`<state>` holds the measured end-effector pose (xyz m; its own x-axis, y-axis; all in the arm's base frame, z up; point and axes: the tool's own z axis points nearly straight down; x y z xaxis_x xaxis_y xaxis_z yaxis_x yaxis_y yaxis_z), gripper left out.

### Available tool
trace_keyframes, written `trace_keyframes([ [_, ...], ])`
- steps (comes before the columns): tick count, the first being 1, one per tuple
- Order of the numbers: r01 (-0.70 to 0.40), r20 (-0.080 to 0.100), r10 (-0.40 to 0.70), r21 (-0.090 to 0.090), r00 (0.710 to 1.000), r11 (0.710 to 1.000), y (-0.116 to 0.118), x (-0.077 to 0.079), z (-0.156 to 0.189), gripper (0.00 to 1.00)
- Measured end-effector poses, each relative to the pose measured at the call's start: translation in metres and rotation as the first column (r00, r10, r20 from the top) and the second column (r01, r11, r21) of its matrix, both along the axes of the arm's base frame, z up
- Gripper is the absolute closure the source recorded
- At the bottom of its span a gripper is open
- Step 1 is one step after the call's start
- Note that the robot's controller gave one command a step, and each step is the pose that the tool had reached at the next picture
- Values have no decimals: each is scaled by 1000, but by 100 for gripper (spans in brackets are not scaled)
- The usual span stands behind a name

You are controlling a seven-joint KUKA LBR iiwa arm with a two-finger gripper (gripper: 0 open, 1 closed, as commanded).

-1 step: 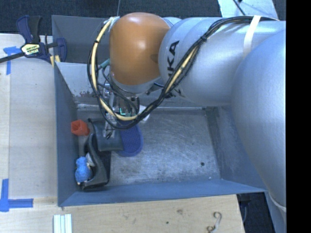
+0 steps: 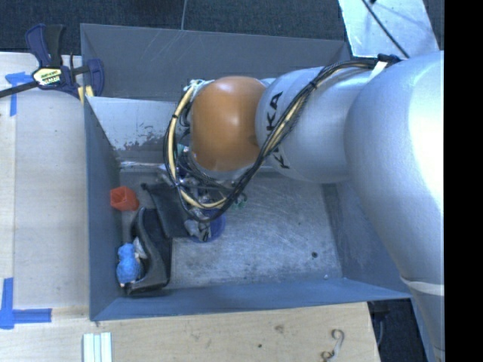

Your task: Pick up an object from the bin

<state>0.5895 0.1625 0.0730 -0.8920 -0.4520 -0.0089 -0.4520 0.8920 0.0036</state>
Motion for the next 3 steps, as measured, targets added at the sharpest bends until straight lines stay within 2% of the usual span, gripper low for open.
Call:
trace_keyframes([
  [1, -287, -1, 287, -7, 958, 958, -20, -12, 28, 0],
  [2, -688, 2, 688, -9, 726, 726, 43, -4, 42, 0],
  [3, -872, 14, 872, -19, 489, 489, 36, -17, 6, 0],
])
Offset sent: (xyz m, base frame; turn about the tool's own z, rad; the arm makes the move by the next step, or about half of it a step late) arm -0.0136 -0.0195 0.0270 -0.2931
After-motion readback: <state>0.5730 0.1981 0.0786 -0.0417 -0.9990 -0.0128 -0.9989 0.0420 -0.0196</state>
